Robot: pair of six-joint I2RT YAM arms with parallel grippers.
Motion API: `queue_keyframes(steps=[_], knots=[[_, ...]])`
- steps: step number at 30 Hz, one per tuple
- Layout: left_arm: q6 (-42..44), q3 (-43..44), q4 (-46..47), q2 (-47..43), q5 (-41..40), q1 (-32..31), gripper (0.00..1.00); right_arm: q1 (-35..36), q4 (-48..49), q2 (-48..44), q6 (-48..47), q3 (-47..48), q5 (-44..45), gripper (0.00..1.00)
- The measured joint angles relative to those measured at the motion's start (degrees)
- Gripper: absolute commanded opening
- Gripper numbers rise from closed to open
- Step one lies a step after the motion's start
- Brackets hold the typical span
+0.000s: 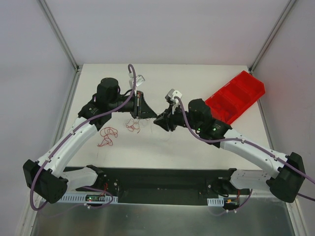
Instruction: Untangle the cables
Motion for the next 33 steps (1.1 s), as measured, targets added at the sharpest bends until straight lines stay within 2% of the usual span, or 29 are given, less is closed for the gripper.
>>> queue_keyframes(steps=[5, 7, 8, 9, 10, 12, 13, 16, 19, 24, 33], knots=[[-0.1, 0.2, 0.0, 0.2, -0.9, 0.0, 0.0, 2.1, 0.5, -0.7, -0.9, -0.6, 5.9, 0.03], [-0.1, 0.4, 0.0, 0.4, -1.0, 0.0, 0.02, 2.7, 1.0, -0.9, -0.9, -0.8, 7.4, 0.0], [-0.2, 0.6, 0.1, 0.6, -1.1, 0.0, 0.15, 2.8, 1.3, -1.0, -0.8, -1.0, 7.9, 0.0], [-0.2, 0.7, 0.1, 0.7, -1.2, 0.0, 0.33, 2.9, 1.8, -1.1, -0.6, -1.3, 8.6, 0.0], [-0.2, 0.8, 0.1, 0.8, -1.2, 0.1, 0.46, 2.9, 2.3, -1.3, -0.5, -1.7, 9.2, 0.0], [-0.5, 0.9, 0.1, 0.9, -1.1, 0.8, 0.62, 2.9, 3.2, -1.7, -0.4, -2.4, 10.5, 0.0], [-0.7, 0.8, 0.0, 0.8, -1.2, 1.2, 0.76, 2.9, 3.7, -1.9, -0.3, -2.9, 11.2, 0.0], [-1.3, 0.8, -0.1, 0.5, -2.4, 3.9, 0.94, 2.6, 4.2, -3.5, -0.1, -5.1, 14.6, 0.0], [-0.8, 0.8, -0.8, -0.7, -4.4, 6.5, 0.97, 1.0, 2.9, -6.0, 0.7, -6.7, 17.6, 0.0], [3.5, 2.3, -4.8, -2.5, -9.7, 8.2, 0.99, -6.8, -2.9, -12.3, 2.3, -6.9, 23.7, 0.0], [11.8, 4.7, -9.0, -2.1, -18.2, 8.2, 0.98, -29.8, -19.2, -14.4, 3.5, 5.1, 33.6, 0.0]])
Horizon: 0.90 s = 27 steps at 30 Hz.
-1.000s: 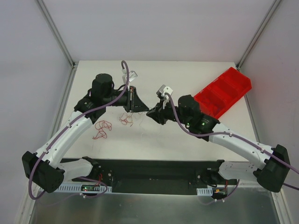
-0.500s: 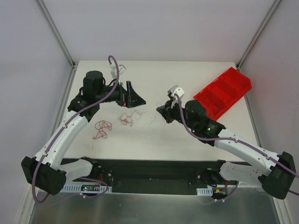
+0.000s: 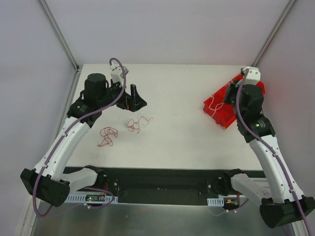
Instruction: Untangle the cables
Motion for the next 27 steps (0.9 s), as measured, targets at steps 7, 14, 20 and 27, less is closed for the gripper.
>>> queue_keyframes(steps=[7, 14, 20, 27], knots=[[2.4, -5.3, 1.8, 1.8, -2.2, 0.0, 0.95, -15.7, -3.8, 7.4, 1.5, 11.4, 1.1, 0.0], [2.5, -8.6, 2.2, 4.2, -2.4, 0.0, 0.95, -23.7, -4.0, 19.5, 1.8, 18.2, 2.4, 0.0], [3.0, -8.6, 2.7, 4.1, -2.5, 0.0, 0.96, -28.2, -3.8, 27.5, 2.9, 19.4, 3.0, 0.0], [3.4, -8.6, 2.7, 4.1, -2.5, 0.0, 0.95, -31.3, -1.9, 34.8, 4.3, 19.6, 3.1, 0.0]])
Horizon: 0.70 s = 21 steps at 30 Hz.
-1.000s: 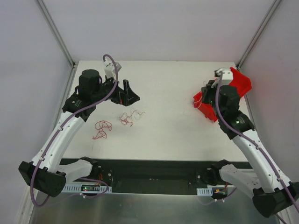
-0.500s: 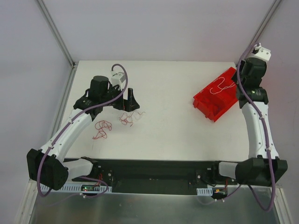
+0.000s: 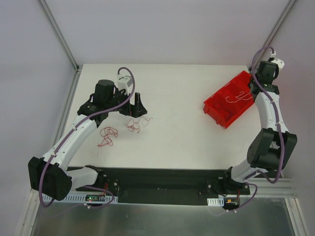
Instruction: Untangle the cables
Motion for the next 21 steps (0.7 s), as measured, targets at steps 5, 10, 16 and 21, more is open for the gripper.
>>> queue_keyframes(steps=[5, 10, 16, 21], knots=[[0.1, 0.0, 0.0, 0.0, 0.0, 0.0, 0.96, -0.5, 1.2, 3.6, 1.0, 0.0, -0.5, 0.0], [0.1, -0.1, 0.1, -0.2, 0.0, 0.0, 0.95, -0.5, 4.4, 7.0, 1.0, 0.0, -1.0, 0.0], [0.1, -0.1, 0.3, -0.3, 0.0, 0.0, 0.95, -0.5, 5.2, 14.7, 0.2, 3.3, -1.3, 0.0], [0.1, -0.1, 0.3, -0.3, 0.0, 0.0, 0.95, -0.5, 5.1, 19.5, -1.5, 5.9, -1.8, 0.0]])
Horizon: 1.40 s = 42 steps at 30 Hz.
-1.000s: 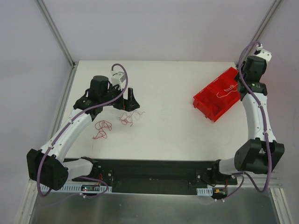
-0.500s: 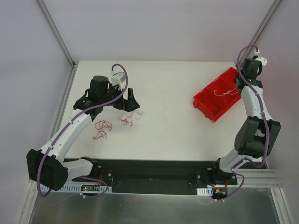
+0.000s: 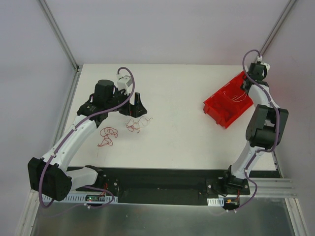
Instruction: Untangle the cables
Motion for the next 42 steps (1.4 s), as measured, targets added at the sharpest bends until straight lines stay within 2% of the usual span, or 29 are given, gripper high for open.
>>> queue_keyframes(steps=[12, 20, 29, 35, 42], knots=[[0.0, 0.0, 0.0, 0.0, 0.0, 0.0, 0.95, 1.2, -4.8, 3.1, -4.0, 1.7, -5.8, 0.0], [0.0, 0.0, 0.0, 0.0, 0.1, 0.0, 0.95, 1.6, -15.4, 11.0, -9.3, 11.2, -12.7, 0.01], [0.0, 0.0, 0.0, 0.0, 0.1, 0.0, 0.95, 1.9, -24.6, 13.4, -12.5, 19.8, -15.8, 0.47], [0.0, 0.0, 0.0, 0.0, 0.2, 0.0, 0.95, 2.0, -26.9, 11.2, -12.6, 20.1, -15.4, 0.56], [0.0, -0.1, 0.0, 0.0, 0.6, 0.0, 0.95, 2.0, -28.7, 7.2, -12.5, 20.7, -13.5, 0.58]])
